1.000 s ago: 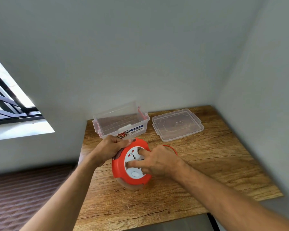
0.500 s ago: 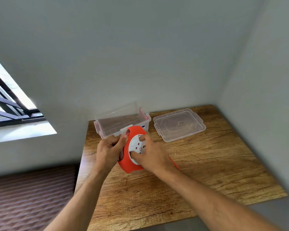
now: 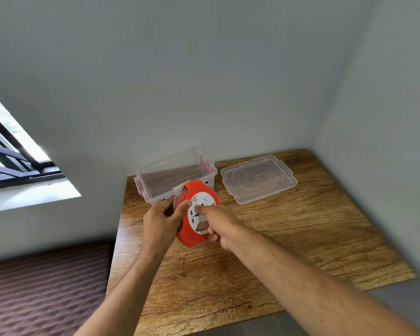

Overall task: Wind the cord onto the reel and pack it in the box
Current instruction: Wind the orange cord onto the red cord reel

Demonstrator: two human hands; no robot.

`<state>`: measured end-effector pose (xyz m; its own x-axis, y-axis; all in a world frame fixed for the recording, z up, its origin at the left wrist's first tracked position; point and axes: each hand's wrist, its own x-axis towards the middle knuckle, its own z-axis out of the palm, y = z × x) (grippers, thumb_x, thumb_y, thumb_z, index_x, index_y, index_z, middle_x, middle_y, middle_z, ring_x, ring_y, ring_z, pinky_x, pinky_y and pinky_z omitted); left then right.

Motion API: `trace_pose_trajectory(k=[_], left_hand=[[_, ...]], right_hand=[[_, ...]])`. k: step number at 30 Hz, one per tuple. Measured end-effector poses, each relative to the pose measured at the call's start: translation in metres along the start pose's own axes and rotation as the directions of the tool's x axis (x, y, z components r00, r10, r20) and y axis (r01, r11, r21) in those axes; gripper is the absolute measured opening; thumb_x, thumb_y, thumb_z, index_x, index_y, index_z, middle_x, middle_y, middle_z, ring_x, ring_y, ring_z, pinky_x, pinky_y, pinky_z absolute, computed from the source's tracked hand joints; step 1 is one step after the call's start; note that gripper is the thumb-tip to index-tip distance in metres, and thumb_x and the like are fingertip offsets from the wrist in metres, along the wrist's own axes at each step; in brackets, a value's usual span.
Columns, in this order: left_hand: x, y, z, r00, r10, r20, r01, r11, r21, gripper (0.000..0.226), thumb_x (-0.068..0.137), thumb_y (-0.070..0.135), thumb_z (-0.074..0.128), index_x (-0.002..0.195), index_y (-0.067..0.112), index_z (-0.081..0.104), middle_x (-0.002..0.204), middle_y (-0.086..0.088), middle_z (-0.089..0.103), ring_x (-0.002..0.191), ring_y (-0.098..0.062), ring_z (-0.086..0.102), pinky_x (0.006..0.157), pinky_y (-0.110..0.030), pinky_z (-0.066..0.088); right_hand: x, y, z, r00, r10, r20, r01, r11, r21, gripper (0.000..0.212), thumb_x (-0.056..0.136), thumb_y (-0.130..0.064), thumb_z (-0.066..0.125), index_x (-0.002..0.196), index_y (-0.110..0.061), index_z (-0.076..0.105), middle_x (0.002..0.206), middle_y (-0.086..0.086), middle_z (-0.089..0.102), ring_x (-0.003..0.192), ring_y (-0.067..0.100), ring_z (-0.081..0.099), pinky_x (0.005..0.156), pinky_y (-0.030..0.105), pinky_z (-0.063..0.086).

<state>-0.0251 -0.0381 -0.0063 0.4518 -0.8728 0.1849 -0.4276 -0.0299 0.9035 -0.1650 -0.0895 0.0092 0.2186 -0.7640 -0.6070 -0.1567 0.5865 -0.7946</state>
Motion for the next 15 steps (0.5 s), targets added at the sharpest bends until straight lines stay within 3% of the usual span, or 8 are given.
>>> trace_pose_trajectory(k=[3, 5, 7, 8, 10, 12, 13, 15], left_hand=[[0.008, -0.003, -0.002, 0.993, -0.110, 0.035, 0.110, 0.994, 0.001, 0.044, 0.086, 0.053, 0.071, 0.074, 0.012, 0.077, 0.065, -0.011, 0.074, 0.060, -0.031, 0.068, 0.056, -0.042, 0.056], [0.015, -0.005, -0.008, 0.977, -0.203, 0.072, 0.207, 0.977, -0.046, 0.040, 0.088, 0.049, 0.072, 0.069, 0.015, 0.079, 0.060, -0.011, 0.072, 0.055, -0.030, 0.064, 0.055, -0.038, 0.052], [0.020, -0.007, -0.015, 0.942, -0.318, 0.107, 0.332, 0.929, -0.161, 0.032, 0.087, 0.046, 0.074, 0.067, 0.022, 0.082, 0.061, -0.003, 0.075, 0.055, -0.021, 0.068, 0.051, -0.030, 0.054], [0.022, -0.008, -0.018, 0.920, -0.369, 0.130, 0.389, 0.896, -0.214, 0.028, 0.086, 0.044, 0.075, 0.069, 0.023, 0.083, 0.067, -0.002, 0.078, 0.058, -0.019, 0.072, 0.050, -0.029, 0.056], [0.025, -0.009, -0.025, 0.885, -0.416, 0.209, 0.459, 0.854, -0.245, 0.027, 0.082, 0.045, 0.077, 0.073, 0.020, 0.083, 0.076, -0.004, 0.081, 0.062, -0.018, 0.076, 0.053, -0.031, 0.059], [0.030, -0.008, -0.031, 0.857, -0.425, 0.292, 0.491, 0.845, -0.211, 0.034, 0.074, 0.049, 0.079, 0.078, 0.016, 0.082, 0.079, -0.006, 0.081, 0.066, -0.020, 0.075, 0.064, -0.036, 0.061], [0.032, -0.007, -0.033, 0.842, -0.425, 0.332, 0.500, 0.846, -0.187, 0.038, 0.070, 0.051, 0.079, 0.081, 0.014, 0.081, 0.082, -0.008, 0.082, 0.070, -0.023, 0.076, 0.070, -0.039, 0.062], [0.037, -0.003, -0.038, 0.810, -0.414, 0.417, 0.498, 0.859, -0.116, 0.044, 0.067, 0.052, 0.080, 0.085, 0.012, 0.082, 0.089, -0.013, 0.082, 0.076, -0.028, 0.079, 0.074, -0.042, 0.064]], right_hand=[[-0.003, 0.000, -0.010, 0.997, -0.031, 0.073, 0.042, 0.987, -0.155, 0.016, 0.094, -0.024, 0.066, 0.105, -0.013, 0.062, 0.066, 0.002, 0.069, 0.033, 0.006, 0.044, 0.034, 0.017, 0.031], [-0.003, 0.001, -0.019, 0.991, -0.119, 0.062, 0.132, 0.940, -0.314, 0.018, 0.094, -0.023, 0.064, 0.108, -0.012, 0.066, 0.068, 0.002, 0.075, 0.031, 0.006, 0.043, 0.034, 0.017, 0.031], [-0.001, -0.001, -0.029, 0.947, -0.320, 0.018, 0.289, 0.828, -0.481, 0.027, 0.093, -0.026, 0.066, 0.119, -0.016, 0.067, 0.085, -0.001, 0.077, 0.045, 0.003, 0.055, 0.038, 0.016, 0.039], [-0.001, -0.002, -0.034, 0.885, -0.465, 0.029, 0.391, 0.707, -0.589, 0.034, 0.093, -0.028, 0.067, 0.126, -0.022, 0.063, 0.100, -0.003, 0.076, 0.062, 0.003, 0.064, 0.046, 0.016, 0.048], [0.001, -0.002, -0.048, 0.670, -0.690, 0.276, 0.592, 0.272, -0.759, 0.048, 0.092, -0.029, 0.067, 0.138, -0.031, 0.052, 0.127, -0.002, 0.066, 0.099, 0.013, 0.068, 0.073, 0.030, 0.061], [0.003, 0.001, -0.061, 0.502, -0.586, 0.636, 0.647, -0.234, -0.726, 0.059, 0.092, -0.032, 0.067, 0.144, -0.038, 0.041, 0.148, 0.004, 0.047, 0.112, 0.024, 0.063, 0.083, 0.041, 0.059], [0.004, 0.003, -0.066, 0.483, -0.482, 0.731, 0.638, -0.378, -0.671, 0.061, 0.093, -0.036, 0.065, 0.146, -0.043, 0.036, 0.154, 0.006, 0.038, 0.109, 0.027, 0.063, 0.082, 0.042, 0.059], [0.002, 0.006, -0.070, 0.480, -0.369, 0.796, 0.639, -0.475, -0.606, 0.059, 0.098, -0.037, 0.057, 0.148, -0.050, 0.028, 0.160, 0.008, 0.025, 0.099, 0.030, 0.065, 0.076, 0.041, 0.059]])
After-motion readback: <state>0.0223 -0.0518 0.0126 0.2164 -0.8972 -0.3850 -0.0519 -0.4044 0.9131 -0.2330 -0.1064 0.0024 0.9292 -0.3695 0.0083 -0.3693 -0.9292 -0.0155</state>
